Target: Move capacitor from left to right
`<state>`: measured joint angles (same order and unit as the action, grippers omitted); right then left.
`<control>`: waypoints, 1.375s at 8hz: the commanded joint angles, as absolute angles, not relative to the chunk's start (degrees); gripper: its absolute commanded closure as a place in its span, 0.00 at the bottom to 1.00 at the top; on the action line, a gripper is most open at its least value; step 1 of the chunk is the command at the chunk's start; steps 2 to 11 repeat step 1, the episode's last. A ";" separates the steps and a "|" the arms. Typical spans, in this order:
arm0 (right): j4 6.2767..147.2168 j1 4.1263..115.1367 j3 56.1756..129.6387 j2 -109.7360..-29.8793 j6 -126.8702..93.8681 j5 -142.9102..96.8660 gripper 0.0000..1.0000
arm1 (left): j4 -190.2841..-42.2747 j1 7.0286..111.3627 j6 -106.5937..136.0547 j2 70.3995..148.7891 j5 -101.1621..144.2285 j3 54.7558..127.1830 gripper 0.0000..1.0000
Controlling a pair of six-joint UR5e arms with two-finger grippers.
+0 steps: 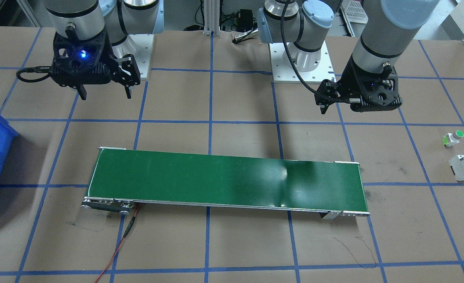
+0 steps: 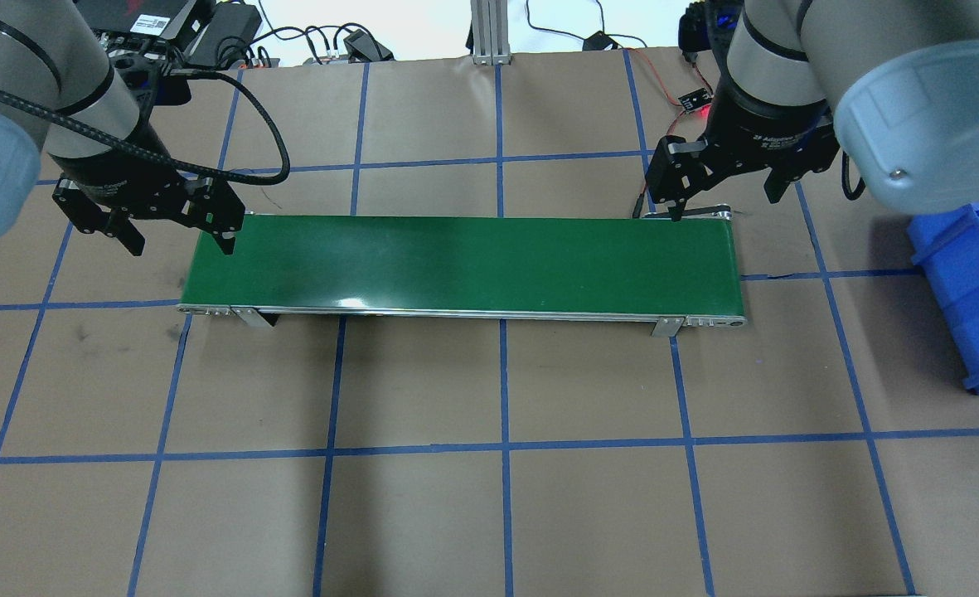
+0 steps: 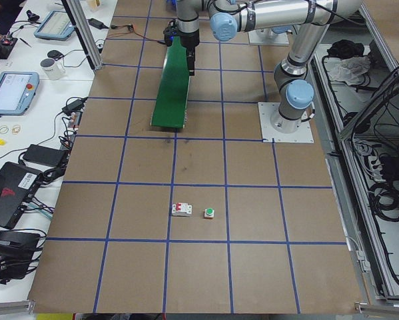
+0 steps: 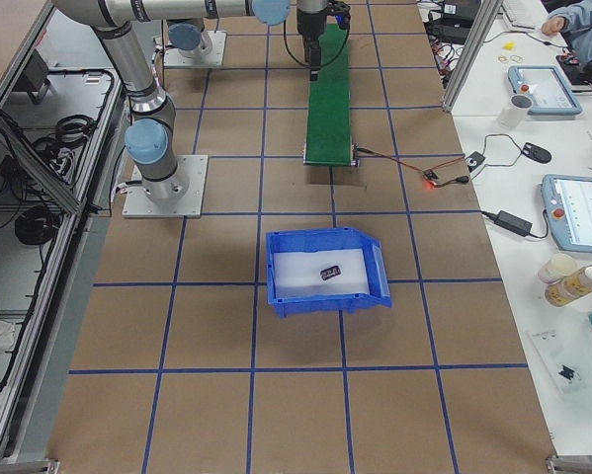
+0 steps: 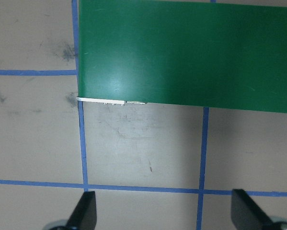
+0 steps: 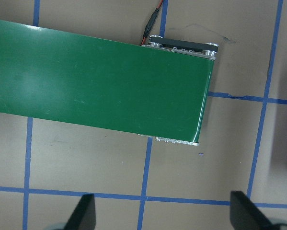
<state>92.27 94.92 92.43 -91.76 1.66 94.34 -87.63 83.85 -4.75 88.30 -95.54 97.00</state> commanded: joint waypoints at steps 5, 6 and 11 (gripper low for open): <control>92.46 94.92 92.37 -91.76 1.67 94.48 0.00 | -87.63 83.76 -4.83 88.24 -95.54 96.94 0.00; 92.46 94.92 92.37 -91.76 1.67 94.48 0.00 | -87.63 83.76 -4.83 88.24 -95.54 96.94 0.00; 92.46 94.92 92.37 -91.76 1.67 94.48 0.00 | -87.63 83.76 -4.83 88.24 -95.54 96.94 0.00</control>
